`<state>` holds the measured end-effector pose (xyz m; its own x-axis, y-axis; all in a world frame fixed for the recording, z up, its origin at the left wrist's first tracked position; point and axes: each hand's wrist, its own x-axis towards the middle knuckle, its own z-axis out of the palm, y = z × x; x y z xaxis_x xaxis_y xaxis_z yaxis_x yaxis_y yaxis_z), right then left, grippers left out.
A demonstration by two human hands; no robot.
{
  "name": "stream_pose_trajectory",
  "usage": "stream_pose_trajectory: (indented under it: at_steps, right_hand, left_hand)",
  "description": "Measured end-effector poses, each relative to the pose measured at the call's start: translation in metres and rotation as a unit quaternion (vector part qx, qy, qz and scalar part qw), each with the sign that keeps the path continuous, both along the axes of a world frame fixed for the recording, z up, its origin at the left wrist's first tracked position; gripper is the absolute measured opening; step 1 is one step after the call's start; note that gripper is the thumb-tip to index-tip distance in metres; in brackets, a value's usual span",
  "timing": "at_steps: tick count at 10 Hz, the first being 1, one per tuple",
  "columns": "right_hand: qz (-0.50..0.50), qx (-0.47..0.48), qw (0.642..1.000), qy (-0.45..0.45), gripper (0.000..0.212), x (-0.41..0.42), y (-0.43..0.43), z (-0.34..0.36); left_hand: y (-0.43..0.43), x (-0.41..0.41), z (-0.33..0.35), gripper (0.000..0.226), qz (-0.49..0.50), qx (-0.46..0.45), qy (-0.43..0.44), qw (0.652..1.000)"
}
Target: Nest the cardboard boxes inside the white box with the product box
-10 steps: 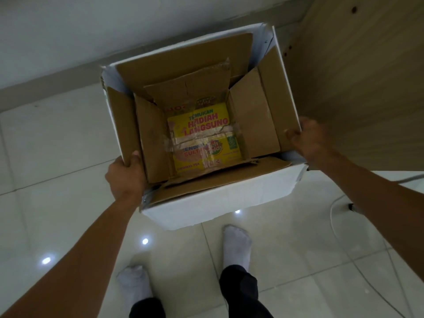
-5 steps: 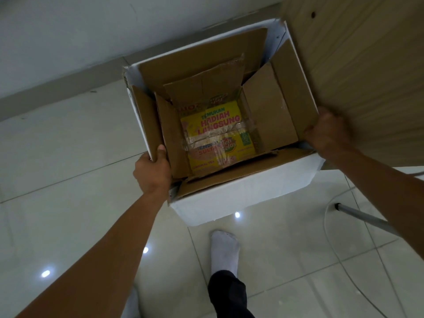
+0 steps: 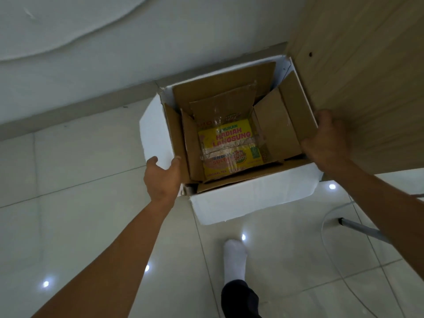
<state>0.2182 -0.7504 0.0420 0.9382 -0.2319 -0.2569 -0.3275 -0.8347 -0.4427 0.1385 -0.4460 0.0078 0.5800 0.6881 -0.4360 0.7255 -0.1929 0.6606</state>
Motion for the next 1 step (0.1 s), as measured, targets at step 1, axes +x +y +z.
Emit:
stream_pose_trajectory:
  at_steps: [1]
  right_hand:
    - [0.0, 0.056, 0.998, -0.002, 0.065, -0.0058, 0.013, 0.0239]
  left_hand:
    - [0.0096, -0.0155, 0.0306, 0.058, 0.005, -0.01, -0.033, 0.999]
